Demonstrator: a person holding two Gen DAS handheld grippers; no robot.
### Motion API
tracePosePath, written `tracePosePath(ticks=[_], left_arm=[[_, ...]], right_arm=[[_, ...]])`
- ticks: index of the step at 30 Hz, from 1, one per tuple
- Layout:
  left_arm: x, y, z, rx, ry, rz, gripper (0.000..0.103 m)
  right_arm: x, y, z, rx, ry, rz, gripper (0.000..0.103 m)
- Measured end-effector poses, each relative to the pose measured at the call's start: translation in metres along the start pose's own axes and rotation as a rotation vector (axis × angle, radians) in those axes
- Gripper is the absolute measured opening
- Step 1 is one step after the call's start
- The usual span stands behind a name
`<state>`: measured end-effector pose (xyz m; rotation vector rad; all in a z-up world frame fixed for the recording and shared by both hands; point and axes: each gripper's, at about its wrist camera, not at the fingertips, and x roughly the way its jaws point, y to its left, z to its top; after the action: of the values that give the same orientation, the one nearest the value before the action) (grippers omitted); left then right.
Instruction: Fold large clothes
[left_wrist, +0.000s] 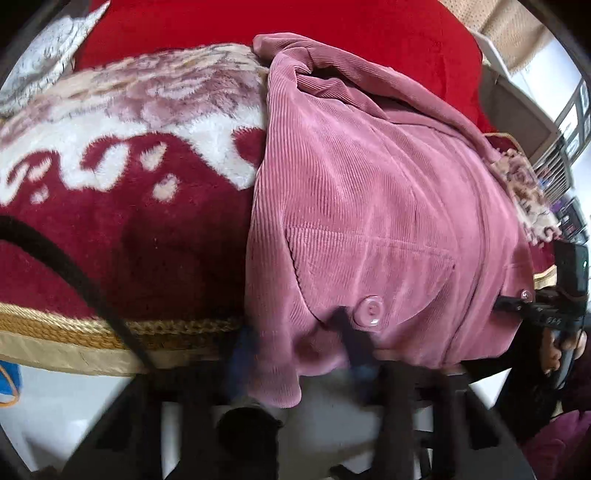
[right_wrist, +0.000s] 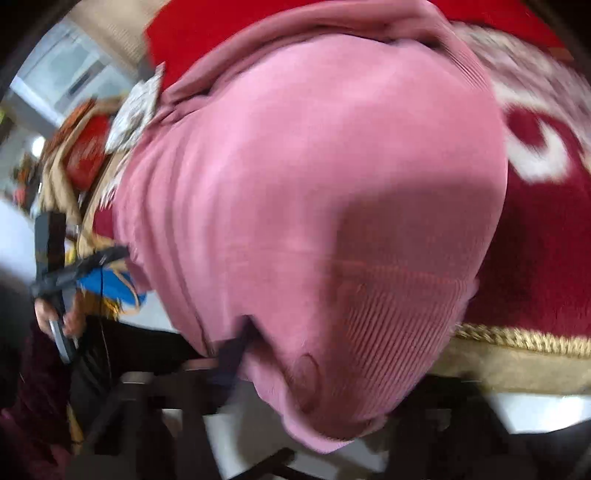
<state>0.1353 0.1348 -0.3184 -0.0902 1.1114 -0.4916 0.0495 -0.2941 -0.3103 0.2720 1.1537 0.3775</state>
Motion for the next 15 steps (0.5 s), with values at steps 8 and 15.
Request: tracePosePath(ticks=[8, 15], left_arm=[[-0.012, -0.003, -0.002, 0.012, -0.034, -0.073, 0.015], [0.006, -0.012, 0.0, 0.03, 0.034, -0.029, 0.008]], right_arm=[[-0.053, 0.032, 0.011, -0.113, -0.112, 0.099, 0.018], [-0.049, 0.033, 0.007, -0.121, -0.095, 0.105, 0.016]])
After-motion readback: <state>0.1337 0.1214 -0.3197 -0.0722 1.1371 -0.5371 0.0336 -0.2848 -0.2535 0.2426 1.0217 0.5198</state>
